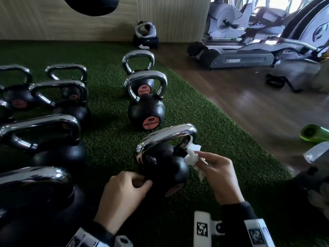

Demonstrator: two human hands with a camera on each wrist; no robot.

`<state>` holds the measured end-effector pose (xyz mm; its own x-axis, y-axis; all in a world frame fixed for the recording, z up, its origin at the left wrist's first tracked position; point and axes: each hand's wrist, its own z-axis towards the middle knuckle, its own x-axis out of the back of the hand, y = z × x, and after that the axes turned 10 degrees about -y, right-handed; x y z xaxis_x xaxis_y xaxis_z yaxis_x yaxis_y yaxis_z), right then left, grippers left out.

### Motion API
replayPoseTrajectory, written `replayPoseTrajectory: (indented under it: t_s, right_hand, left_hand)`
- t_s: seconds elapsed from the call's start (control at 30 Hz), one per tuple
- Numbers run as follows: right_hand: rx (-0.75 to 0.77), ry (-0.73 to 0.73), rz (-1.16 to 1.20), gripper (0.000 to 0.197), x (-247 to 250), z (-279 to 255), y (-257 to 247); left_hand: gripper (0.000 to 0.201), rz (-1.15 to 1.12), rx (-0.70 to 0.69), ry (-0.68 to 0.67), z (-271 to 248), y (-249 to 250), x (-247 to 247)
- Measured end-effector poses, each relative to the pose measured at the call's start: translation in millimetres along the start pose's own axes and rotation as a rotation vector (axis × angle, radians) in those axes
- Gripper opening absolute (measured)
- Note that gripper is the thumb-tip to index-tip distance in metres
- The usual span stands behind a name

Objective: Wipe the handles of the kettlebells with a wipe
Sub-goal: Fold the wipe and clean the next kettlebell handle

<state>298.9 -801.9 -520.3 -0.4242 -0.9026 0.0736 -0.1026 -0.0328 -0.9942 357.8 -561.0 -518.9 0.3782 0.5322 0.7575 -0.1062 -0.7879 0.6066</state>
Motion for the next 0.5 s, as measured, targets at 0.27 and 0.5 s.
replayPoseTrajectory:
  t_s: [0.27, 0.5]
  right_hand:
    - [0.137, -0.342, -0.295, 0.026, -19.8, -45.4, -15.6]
    - [0.276, -0.199, -0.434, 0.022, -28.0, -37.5, -19.2]
  left_hand:
    - [0.043, -1.107, 0.048, -0.481, -20.1, 26.1, -19.6]
    - [0.031, -1.343, -0.021, -0.54, -17.3, 25.5, -27.9]
